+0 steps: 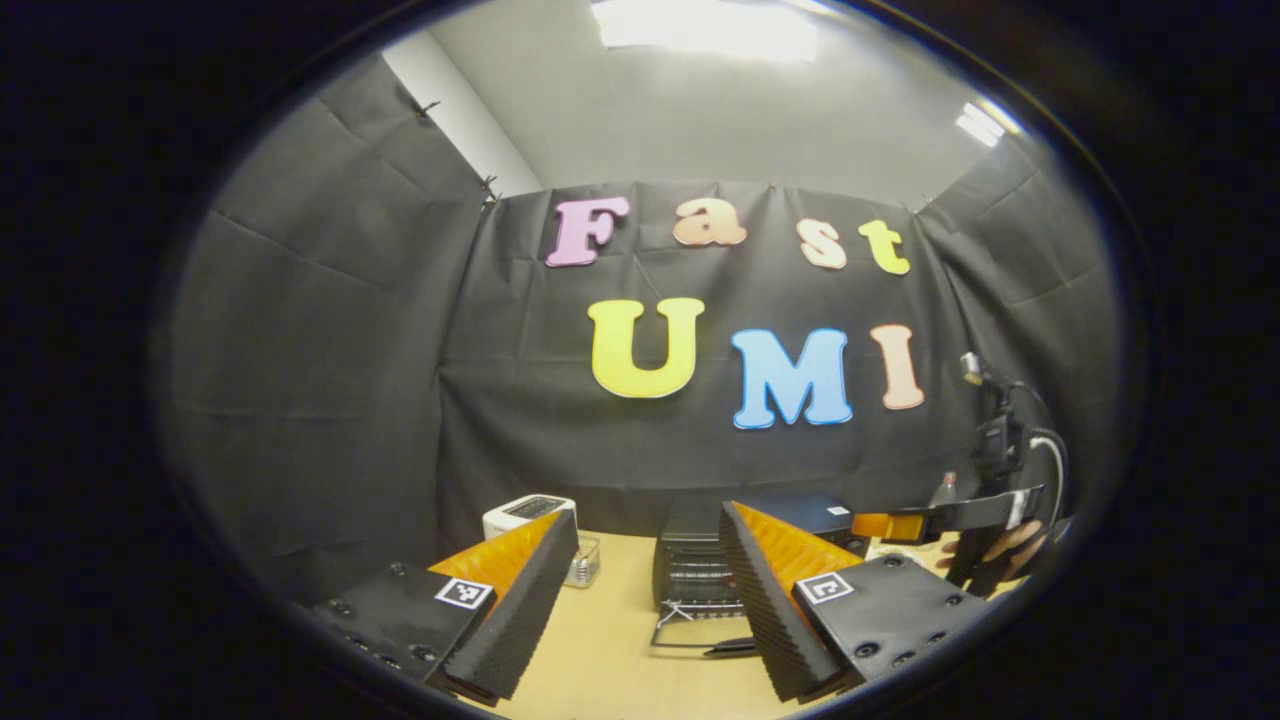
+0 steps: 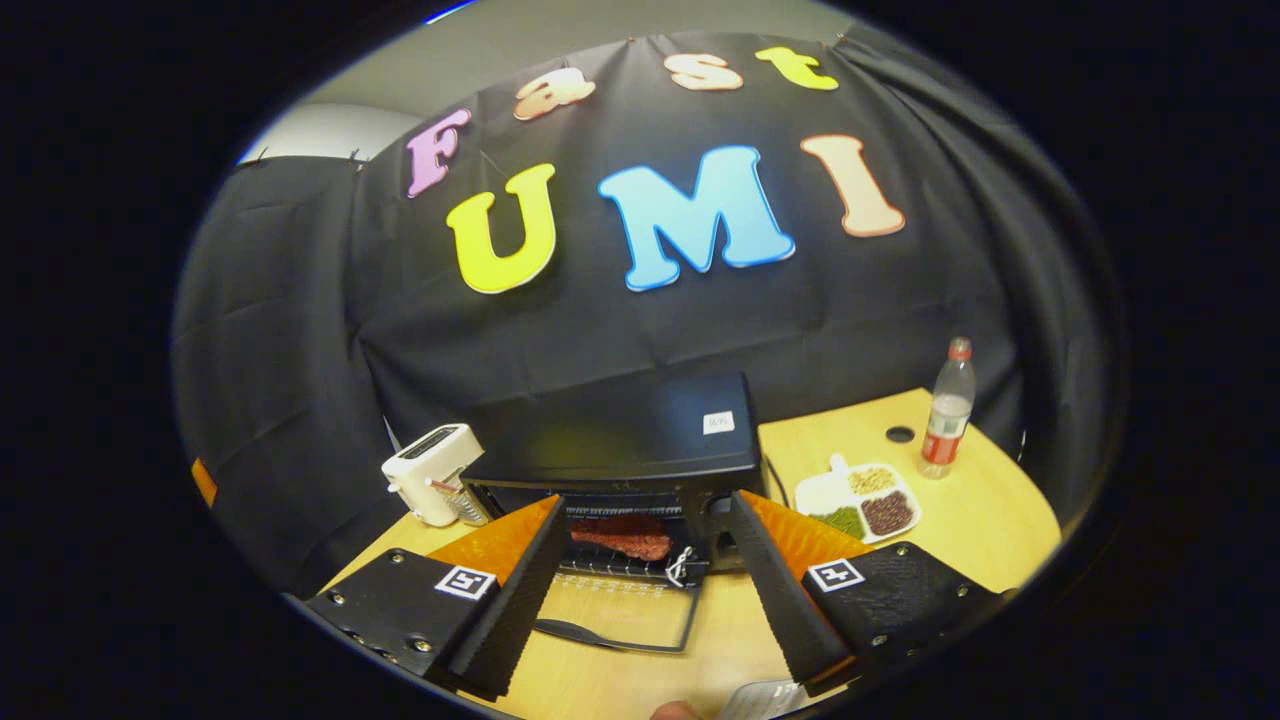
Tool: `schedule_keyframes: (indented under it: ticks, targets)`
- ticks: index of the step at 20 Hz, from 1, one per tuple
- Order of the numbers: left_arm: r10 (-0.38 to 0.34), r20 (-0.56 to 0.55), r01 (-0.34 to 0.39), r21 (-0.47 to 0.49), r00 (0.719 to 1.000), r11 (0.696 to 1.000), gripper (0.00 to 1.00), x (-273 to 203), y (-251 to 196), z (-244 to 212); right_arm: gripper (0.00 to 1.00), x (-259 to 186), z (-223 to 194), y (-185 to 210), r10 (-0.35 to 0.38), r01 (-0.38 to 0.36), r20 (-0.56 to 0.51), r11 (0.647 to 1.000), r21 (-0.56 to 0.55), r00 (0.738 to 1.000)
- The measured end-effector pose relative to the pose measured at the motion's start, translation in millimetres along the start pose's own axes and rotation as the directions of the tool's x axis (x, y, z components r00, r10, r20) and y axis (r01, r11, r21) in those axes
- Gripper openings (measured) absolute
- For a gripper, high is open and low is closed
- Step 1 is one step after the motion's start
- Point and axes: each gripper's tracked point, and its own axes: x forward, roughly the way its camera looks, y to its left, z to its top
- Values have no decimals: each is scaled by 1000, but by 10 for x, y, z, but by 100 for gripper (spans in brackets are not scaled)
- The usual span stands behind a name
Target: Open the electric oven with the left hand, put the food in, and close the electric oven.
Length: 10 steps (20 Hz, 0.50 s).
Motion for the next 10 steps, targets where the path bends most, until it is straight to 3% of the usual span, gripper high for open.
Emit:
schedule_keyframes:
  ticks: [10]
  targets:
    - [31, -32, -31, 12, 999, 999, 97, -144, -690, -308, 97, -1183, 639, -588, 10, 11, 182, 993, -114, 983]
